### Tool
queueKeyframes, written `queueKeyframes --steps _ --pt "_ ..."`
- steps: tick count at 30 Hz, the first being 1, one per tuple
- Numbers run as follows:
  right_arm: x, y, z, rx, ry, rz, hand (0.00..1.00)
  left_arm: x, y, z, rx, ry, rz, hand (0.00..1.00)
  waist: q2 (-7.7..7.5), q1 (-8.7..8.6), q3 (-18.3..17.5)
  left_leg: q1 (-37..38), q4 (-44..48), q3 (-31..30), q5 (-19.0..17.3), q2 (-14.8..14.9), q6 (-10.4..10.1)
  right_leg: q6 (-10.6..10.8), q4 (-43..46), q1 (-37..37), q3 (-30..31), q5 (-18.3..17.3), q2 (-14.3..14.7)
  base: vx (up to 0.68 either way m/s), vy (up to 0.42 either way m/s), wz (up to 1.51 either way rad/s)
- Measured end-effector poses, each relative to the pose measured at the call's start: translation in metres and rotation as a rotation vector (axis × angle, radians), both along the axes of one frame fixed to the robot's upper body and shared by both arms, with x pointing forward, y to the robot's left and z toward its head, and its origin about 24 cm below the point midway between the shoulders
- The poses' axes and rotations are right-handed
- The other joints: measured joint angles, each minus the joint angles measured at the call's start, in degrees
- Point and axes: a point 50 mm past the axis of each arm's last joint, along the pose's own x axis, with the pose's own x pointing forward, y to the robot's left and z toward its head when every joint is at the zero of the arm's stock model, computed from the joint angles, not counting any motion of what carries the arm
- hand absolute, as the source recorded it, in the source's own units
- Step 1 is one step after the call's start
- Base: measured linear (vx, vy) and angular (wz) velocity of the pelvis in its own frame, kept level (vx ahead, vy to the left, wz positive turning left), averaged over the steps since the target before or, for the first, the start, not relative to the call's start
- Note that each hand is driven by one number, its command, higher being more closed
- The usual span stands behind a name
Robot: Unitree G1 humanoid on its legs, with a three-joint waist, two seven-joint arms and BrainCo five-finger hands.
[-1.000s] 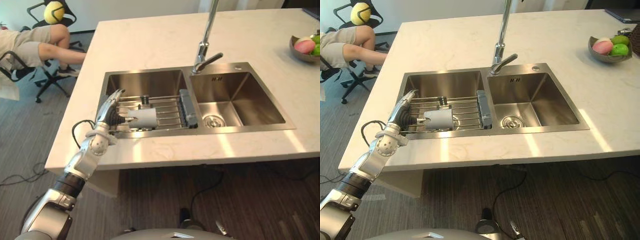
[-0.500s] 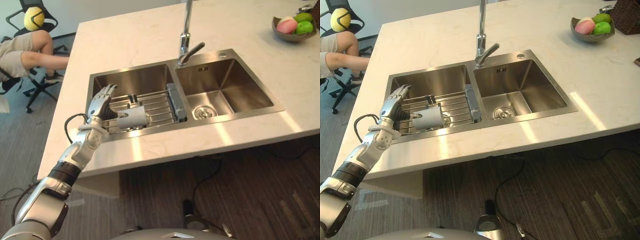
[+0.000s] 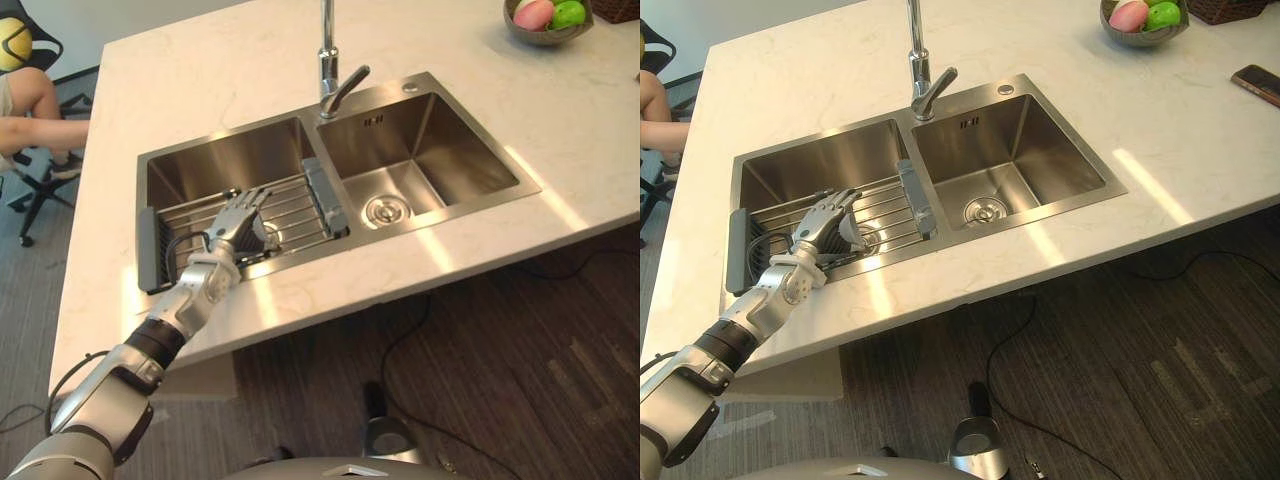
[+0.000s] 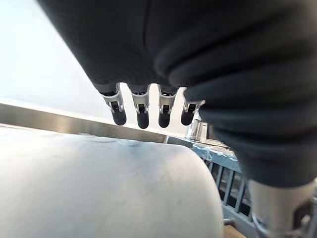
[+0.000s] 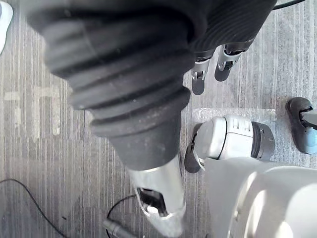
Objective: Walk over to the sink, pick up the cup, carry it to the dishwasher, place the cup inside the dishwasher, then close the dishwasher door
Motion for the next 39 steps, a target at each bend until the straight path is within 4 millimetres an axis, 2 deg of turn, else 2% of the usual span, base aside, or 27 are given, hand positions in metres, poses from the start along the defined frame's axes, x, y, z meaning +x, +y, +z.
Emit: queueKeyframes --steps 6,13,21,27,33,39 --pt "0.007 -0.001 0.002 -0.027 -0.011 0.032 0.00 0.003 0.010 0.001 0.050 -0.037 0.063 0.00 0.03 -0.05 0.65 -0.69 -0.03 -0.04 -0.21 0.16 -0.38 -0.41 -0.03 -0.81 -0.09 -0.31 -0.17 -0.10 -0.027 -0.01" --pt "0.002 0.000 0.001 -0.024 0.006 0.040 0.00 0.006 0.017 0.000 0.070 -0.011 0.109 0.00 0.78 -0.34 0.81 -0.64 -0.02 -0.14 -0.10 0.55 -0.37 -0.57 -0.02 -0.74 -0.42 0.19 0.15 -0.02 -0.021 0.00" --pt "0.005 0.004 0.001 -0.018 0.002 0.077 0.00 0.010 0.022 0.002 0.114 0.029 0.183 0.00 0.74 -0.37 0.84 -0.94 -0.02 -1.34 -0.06 0.50 -0.39 -0.39 -0.02 -0.48 -1.59 0.08 -0.03 -0.02 -0.012 0.06" --pt "0.010 0.004 0.002 -0.024 -0.006 0.115 0.00 0.015 0.026 -0.002 0.131 0.154 0.168 0.00 0.69 -0.46 0.87 -0.95 -0.02 -1.53 0.02 0.51 -0.49 -0.31 -0.02 -0.42 -1.81 -0.04 -0.09 -0.04 -0.015 0.01" --pt "0.014 0.004 0.003 -0.037 0.000 0.153 0.00 0.014 0.017 -0.009 0.168 0.291 0.091 0.00 0.37 -0.92 1.08 -0.53 -0.01 -2.08 0.02 0.44 -0.49 -0.01 -0.03 0.37 -2.71 -0.35 -0.37 -0.03 -0.010 0.08" --pt "0.014 0.008 0.001 -0.019 0.023 0.155 0.00 0.016 0.016 -0.010 0.079 0.372 0.108 0.00 0.20 -0.91 1.20 -0.53 -0.02 -2.08 -0.05 0.44 -0.57 -0.02 -0.03 0.40 -2.74 -0.39 -0.40 -0.03 -0.012 0.00"
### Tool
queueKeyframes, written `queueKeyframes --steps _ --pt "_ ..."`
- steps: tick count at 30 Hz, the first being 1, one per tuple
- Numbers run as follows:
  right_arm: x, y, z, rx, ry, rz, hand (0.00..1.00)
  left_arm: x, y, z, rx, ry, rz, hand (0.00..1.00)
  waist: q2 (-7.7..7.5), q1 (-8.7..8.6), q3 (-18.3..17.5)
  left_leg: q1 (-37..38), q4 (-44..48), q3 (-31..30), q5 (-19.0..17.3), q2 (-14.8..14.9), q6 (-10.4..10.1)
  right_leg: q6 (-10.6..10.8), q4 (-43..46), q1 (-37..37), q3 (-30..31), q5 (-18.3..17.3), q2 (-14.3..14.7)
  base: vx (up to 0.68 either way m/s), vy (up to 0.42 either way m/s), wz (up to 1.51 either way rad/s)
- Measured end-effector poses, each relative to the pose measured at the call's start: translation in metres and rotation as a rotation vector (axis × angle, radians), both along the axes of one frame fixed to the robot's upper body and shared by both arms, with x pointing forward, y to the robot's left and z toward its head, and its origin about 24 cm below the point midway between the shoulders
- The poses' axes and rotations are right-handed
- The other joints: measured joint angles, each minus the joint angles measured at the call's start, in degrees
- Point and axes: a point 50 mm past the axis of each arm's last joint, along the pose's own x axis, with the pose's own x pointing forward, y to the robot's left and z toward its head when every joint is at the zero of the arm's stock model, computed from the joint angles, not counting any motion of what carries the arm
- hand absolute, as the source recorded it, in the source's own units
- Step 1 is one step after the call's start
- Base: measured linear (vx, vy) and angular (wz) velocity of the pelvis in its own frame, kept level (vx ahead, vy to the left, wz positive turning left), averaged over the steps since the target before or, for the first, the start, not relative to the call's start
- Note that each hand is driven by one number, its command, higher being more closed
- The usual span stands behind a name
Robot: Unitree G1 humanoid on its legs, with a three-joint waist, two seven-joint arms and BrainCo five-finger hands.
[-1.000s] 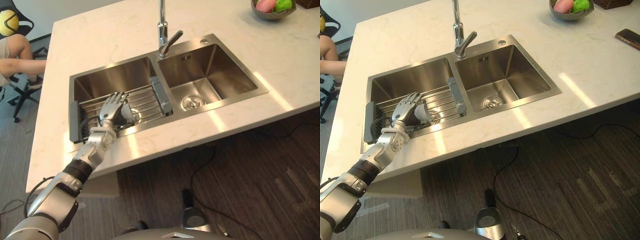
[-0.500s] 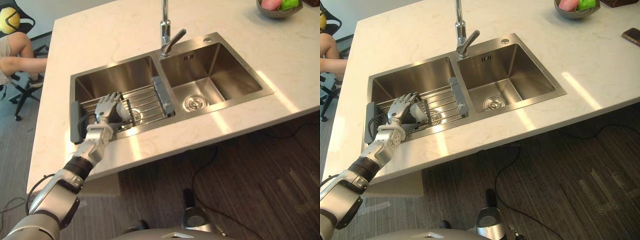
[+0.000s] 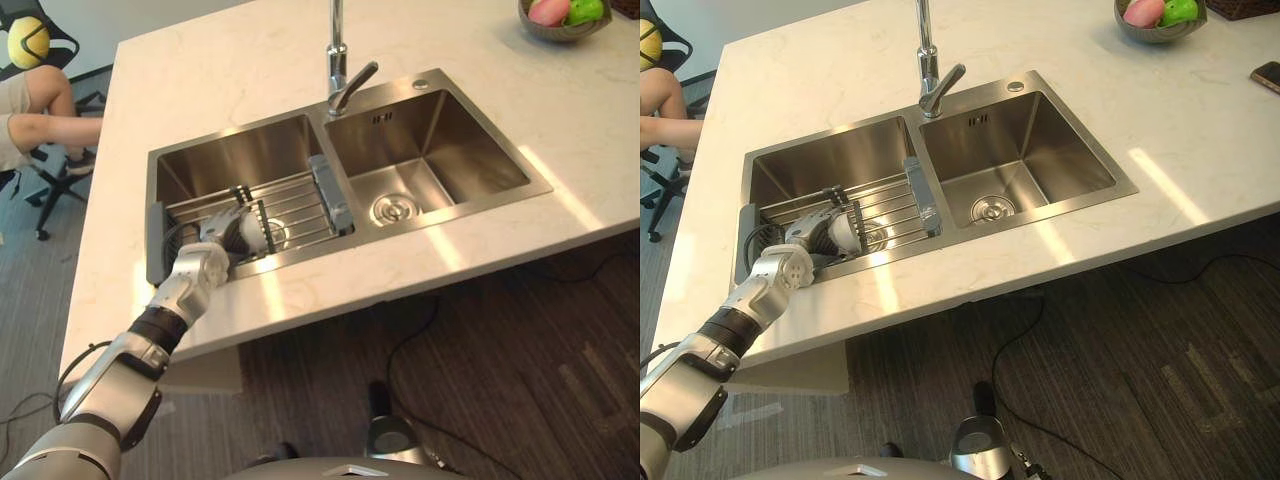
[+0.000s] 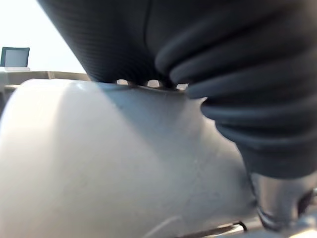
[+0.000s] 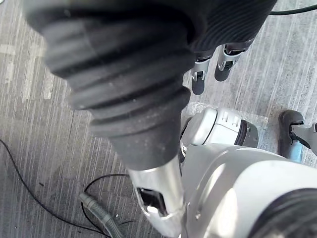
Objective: Walk over to the sink, pick up the cup, carry it to the dishwasher, place the cup inside the dishwasher, then close the dishwasher door
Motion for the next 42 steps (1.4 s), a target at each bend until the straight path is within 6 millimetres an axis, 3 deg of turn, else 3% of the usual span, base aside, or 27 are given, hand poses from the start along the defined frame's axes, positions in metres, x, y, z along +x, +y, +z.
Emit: queueKeyframes --steps 4,5,14,24,27,31,37,42 --pt "0.000 0.000 0.000 -0.001 0.001 0.007 0.00 0.001 0.002 -0.003 -0.032 0.053 0.032 0.00 -0.04 -0.06 0.03 0.20 -0.01 -0.01 -0.02 0.06 -0.02 -0.05 0.00 0.37 0.00 0.04 0.06 0.00 0.000 0.00" --pt "0.000 0.000 0.000 -0.001 0.000 0.009 0.00 0.002 0.002 -0.004 -0.033 0.075 0.040 1.00 -0.07 -0.05 0.05 0.52 -0.02 -0.01 -0.09 0.11 0.01 -0.04 0.00 0.70 0.01 0.03 0.13 -0.04 -0.014 -0.01" --pt "0.003 0.002 0.000 -0.004 -0.004 0.042 0.00 0.004 0.004 -0.003 -0.029 0.118 0.034 1.00 -0.08 0.05 0.05 0.57 -0.01 -0.13 -0.24 0.28 0.06 -0.09 0.01 0.76 0.08 -0.01 0.35 -0.03 -0.010 0.00" --pt "0.003 0.001 0.000 -0.037 0.025 0.048 0.00 0.007 0.002 -0.001 -0.170 0.165 0.050 1.00 -0.14 0.03 0.08 0.44 -0.02 -0.81 -0.29 0.32 0.09 -0.06 0.02 0.99 -0.35 -0.06 0.40 0.00 -0.002 0.02" --pt "0.003 0.001 0.000 -0.043 0.021 0.048 0.00 0.006 -0.003 -0.005 -0.302 0.118 0.043 1.00 -0.26 0.10 0.16 0.44 0.00 -1.47 -0.22 0.28 0.19 0.08 0.02 1.44 -1.08 -0.18 0.24 -0.02 -0.006 0.13" --pt "0.002 0.001 0.000 -0.041 0.025 0.044 0.00 0.007 -0.011 0.005 -0.659 0.092 0.062 1.00 -0.98 0.24 0.64 0.27 -0.01 -3.12 -0.11 0.20 0.33 0.18 0.03 2.34 -2.89 -0.61 -0.14 -0.01 -0.009 0.22" --pt "-0.001 0.000 0.001 -0.021 0.028 0.019 0.00 -0.003 -0.007 0.025 -0.972 0.075 0.028 1.00 -1.40 1.82 0.88 -0.57 0.00 -5.97 0.21 -0.11 0.77 0.38 0.43 3.30 -6.78 -0.93 -0.67 0.03 -0.003 0.26" --pt "-0.004 -0.004 0.001 -0.012 0.023 -0.041 0.00 -0.009 0.010 0.085 -1.184 -0.089 -0.065 1.00 -1.35 4.50 0.79 0.60 0.14 -7.61 0.67 -1.44 1.43 0.35 0.44 5.81 -9.76 -0.91 -1.88 0.00 0.019 0.22"
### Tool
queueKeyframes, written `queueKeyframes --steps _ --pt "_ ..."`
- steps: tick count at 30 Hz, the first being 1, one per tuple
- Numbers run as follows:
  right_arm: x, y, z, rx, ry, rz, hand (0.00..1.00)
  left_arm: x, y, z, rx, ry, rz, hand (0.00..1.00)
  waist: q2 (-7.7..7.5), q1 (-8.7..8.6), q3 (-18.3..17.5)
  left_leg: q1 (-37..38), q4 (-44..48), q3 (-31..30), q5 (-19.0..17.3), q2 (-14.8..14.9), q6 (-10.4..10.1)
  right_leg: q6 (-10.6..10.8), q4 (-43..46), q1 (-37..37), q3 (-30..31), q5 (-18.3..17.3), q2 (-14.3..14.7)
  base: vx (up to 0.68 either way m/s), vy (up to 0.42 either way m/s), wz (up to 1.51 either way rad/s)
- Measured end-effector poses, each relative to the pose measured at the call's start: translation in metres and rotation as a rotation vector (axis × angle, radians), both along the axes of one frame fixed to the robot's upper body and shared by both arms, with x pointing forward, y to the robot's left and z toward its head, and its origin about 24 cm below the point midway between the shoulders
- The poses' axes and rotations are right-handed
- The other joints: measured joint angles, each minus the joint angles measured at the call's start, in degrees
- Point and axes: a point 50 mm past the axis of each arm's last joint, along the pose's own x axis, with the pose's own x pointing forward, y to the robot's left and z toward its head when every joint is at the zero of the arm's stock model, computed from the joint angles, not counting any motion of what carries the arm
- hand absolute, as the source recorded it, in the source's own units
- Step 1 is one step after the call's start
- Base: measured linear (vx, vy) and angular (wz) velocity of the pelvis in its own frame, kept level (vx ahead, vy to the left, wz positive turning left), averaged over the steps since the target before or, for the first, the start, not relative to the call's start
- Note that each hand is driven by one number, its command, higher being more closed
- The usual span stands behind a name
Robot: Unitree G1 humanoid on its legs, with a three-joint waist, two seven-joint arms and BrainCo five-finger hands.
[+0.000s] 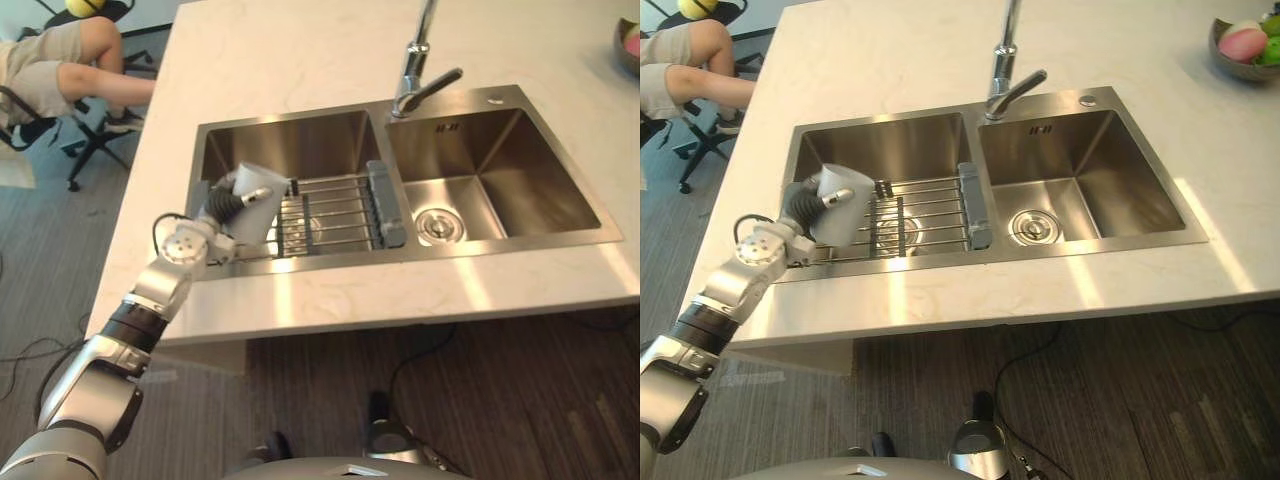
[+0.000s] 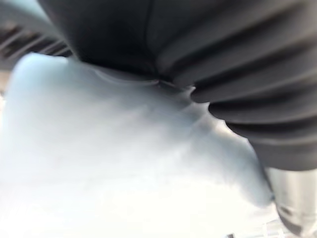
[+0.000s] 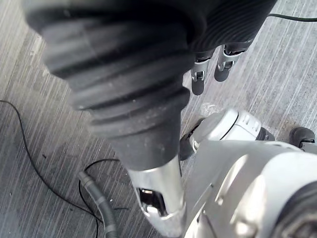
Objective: Walk over to the sink, pick up the cup, carry it to the dishwasher, place the cup inside the dishwasher, then close the dishwasher door
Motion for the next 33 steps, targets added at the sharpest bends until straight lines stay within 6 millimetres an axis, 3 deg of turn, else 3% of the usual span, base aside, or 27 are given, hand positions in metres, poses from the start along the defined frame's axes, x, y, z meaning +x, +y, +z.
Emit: queueKeyframes --steps 5,10,16,23,26,29,30,31,33 --pt "-0.008 0.000 -0.002 0.049 0.006 -0.083 0.00 -0.008 0.003 0.035 -0.228 -0.099 0.032 1.00 -0.44 2.92 -1.15 -1.29 0.41 -1.55 0.65 -1.54 0.96 0.14 0.00 -0.07 -0.35 -0.12 -1.65 -0.08 0.034 0.18" --pt "-0.013 0.002 -0.004 0.083 -0.003 -0.115 0.00 -0.008 0.009 0.037 -0.433 -0.071 0.054 1.00 -1.36 3.92 -3.00 -2.77 -0.07 -2.76 1.58 -1.47 1.32 0.00 0.00 -0.75 -1.46 0.00 -1.68 -0.13 -0.012 0.15" --pt "-0.014 0.004 -0.004 0.107 -0.063 -0.079 0.00 -0.014 0.032 0.032 -0.709 -0.058 0.083 1.00 -2.75 4.07 -4.57 -3.50 -0.97 -3.15 2.11 -1.39 1.00 -0.31 0.00 -0.89 -2.21 0.30 -1.71 -0.09 -0.006 0.07" --pt "-0.012 0.005 -0.003 0.090 -0.092 -0.031 0.00 -0.031 0.053 -0.007 -1.014 -0.020 0.093 1.00 -3.19 6.56 -5.53 -4.72 -0.15 -5.36 2.60 -1.76 1.53 0.07 0.58 -0.46 -4.73 0.30 -2.34 0.00 0.001 0.18" --pt "-0.011 0.005 -0.003 0.065 -0.079 0.023 0.00 -0.048 0.037 -0.043 -1.050 0.070 0.104 1.00 -3.72 7.70 -5.61 -3.93 -0.13 -6.69 2.68 -2.73 1.65 0.81 3.57 0.30 -6.29 -1.62 -3.73 0.03 0.040 0.34" --pt "-0.006 0.015 -0.005 0.048 -0.038 0.115 0.00 -0.077 0.012 -0.077 -1.068 0.185 0.105 1.00 -5.28 9.06 -6.18 -3.58 -0.02 -8.44 2.81 -4.15 2.09 1.55 8.04 0.31 -7.78 -4.05 -6.07 0.02 0.074 0.38" --pt "-0.006 0.015 -0.005 0.048 -0.038 0.115 0.00 -0.077 0.012 -0.077 -1.068 0.185 0.105 1.00 -5.28 9.06 -6.18 -3.58 -0.02 -8.44 2.81 -4.15 2.09 1.55 8.04 0.31 -7.78 -4.05 -6.07 -0.02 0.064 0.34" --pt "0.000 0.020 -0.005 0.017 -0.010 0.209 0.00 -0.091 0.011 -0.090 -1.052 0.219 0.125 1.00 -6.29 10.24 -6.26 -3.27 -0.04 -9.42 2.86 -4.86 2.86 1.63 9.98 0.41 -7.79 -4.91 -7.23 -0.04 0.059 0.28" --pt "0.004 0.022 -0.004 0.003 0.001 0.278 0.00 -0.101 0.014 -0.096 -1.004 0.223 0.157 1.00 -7.10 11.31 -6.45 -3.30 -0.03 -10.36 2.05 -5.56 3.66 1.93 11.07 0.75 -7.50 -5.73 -8.16 -0.05 0.054 0.38"
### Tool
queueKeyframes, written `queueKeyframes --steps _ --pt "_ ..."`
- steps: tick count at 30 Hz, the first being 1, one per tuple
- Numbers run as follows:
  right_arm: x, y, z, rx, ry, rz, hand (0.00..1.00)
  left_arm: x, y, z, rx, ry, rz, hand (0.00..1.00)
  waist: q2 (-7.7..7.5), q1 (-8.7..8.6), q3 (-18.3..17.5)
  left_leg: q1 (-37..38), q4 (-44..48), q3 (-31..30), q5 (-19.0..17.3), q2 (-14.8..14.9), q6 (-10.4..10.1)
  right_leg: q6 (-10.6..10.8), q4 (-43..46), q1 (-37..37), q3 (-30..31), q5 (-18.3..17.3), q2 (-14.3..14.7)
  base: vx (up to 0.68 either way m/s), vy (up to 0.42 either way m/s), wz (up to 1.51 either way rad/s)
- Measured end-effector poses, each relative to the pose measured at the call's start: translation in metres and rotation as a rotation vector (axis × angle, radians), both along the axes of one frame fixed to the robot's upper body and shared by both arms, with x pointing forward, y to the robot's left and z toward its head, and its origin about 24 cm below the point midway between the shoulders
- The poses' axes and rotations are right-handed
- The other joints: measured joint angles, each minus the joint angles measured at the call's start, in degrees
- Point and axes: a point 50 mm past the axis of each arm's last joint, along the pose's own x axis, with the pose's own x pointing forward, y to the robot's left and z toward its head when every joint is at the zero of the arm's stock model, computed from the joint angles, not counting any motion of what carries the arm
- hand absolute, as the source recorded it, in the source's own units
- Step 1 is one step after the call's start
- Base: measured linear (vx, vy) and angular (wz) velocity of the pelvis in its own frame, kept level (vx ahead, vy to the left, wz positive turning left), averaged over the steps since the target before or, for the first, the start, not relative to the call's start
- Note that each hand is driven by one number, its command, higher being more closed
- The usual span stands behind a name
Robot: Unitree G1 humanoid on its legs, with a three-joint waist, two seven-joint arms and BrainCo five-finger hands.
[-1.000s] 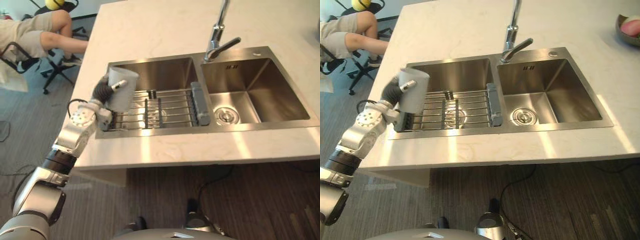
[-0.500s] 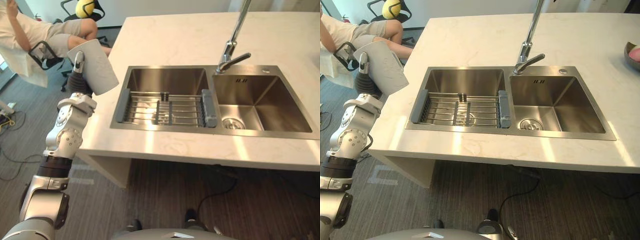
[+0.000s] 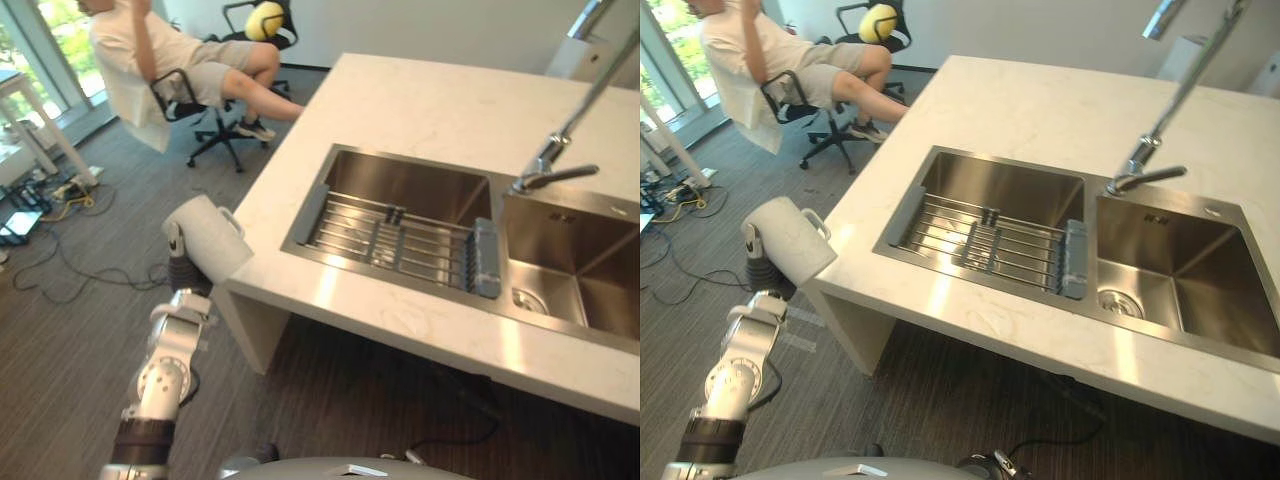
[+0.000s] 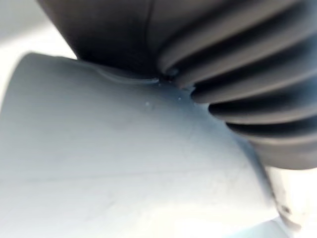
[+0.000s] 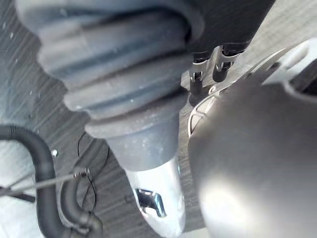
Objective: Walk over to the sink, pick up the cup, carry it to the dishwasher, place the cup inside the dishwasher, then close the dishwasher door
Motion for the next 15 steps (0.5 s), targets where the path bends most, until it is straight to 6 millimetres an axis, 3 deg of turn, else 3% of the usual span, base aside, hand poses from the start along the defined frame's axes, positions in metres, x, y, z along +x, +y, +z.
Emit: queueKeyframes --steps 3,5,9,10,12,14,15 --pt "-0.002 0.004 0.000 -0.011 0.018 0.093 0.00 -0.009 0.013 0.001 0.052 -0.009 0.060 1.00 -1.02 -0.08 -0.14 -0.98 0.27 -3.32 0.27 -1.06 0.71 -2.71 2.52 0.26 6.92 -5.14 -0.26 -0.04 0.007 0.81" --pt "-0.005 0.005 0.000 -0.019 0.009 0.150 0.00 -0.012 0.033 0.007 0.063 -0.045 0.148 1.00 -2.43 -0.87 -0.69 -2.84 0.73 -7.63 1.29 -1.45 0.38 -1.47 3.52 0.29 11.57 -10.16 2.59 -0.04 -0.146 1.37" --pt "-0.006 0.002 0.002 -0.018 0.007 0.233 0.00 -0.018 0.064 0.019 0.107 -0.114 0.299 1.00 -3.63 0.83 -1.33 -4.41 -0.49 -14.33 4.79 -1.68 -0.97 -1.08 6.63 0.56 11.70 -11.92 4.44 0.06 -0.139 0.96" --pt "-0.006 0.001 0.002 -0.018 0.008 0.237 0.00 -0.017 0.066 0.022 0.110 -0.124 0.313 1.00 -3.88 0.57 -1.47 -5.35 0.05 -15.86 4.99 -1.91 -1.26 -1.61 7.07 0.56 11.86 -12.25 4.75 0.10 -0.126 1.34" --pt "-0.001 0.001 0.001 0.000 0.009 0.267 0.00 -0.016 0.071 0.028 0.143 -0.148 0.352 1.00 -3.63 1.31 -0.70 -7.76 2.39 -21.30 6.14 -3.00 -2.21 -3.77 8.98 1.33 11.06 -13.85 5.49 0.07 -0.099 1.51" --pt "0.006 0.001 0.002 0.015 0.003 0.301 0.00 -0.020 0.080 0.028 0.170 -0.139 0.396 1.00 -3.27 1.98 0.81 -7.79 3.53 -23.36 6.72 -4.00 -2.62 -3.85 9.43 3.55 10.19 -15.58 5.68 -0.03 -0.087 1.35" --pt "0.009 -0.001 0.002 0.032 0.021 0.304 0.00 -0.025 0.088 0.025 0.202 -0.120 0.433 1.00 -2.25 2.39 1.65 -8.44 3.49 -24.50 8.14 -4.88 -3.02 -3.16 10.36 4.61 8.69 -17.88 5.72 -0.11 -0.103 1.52"
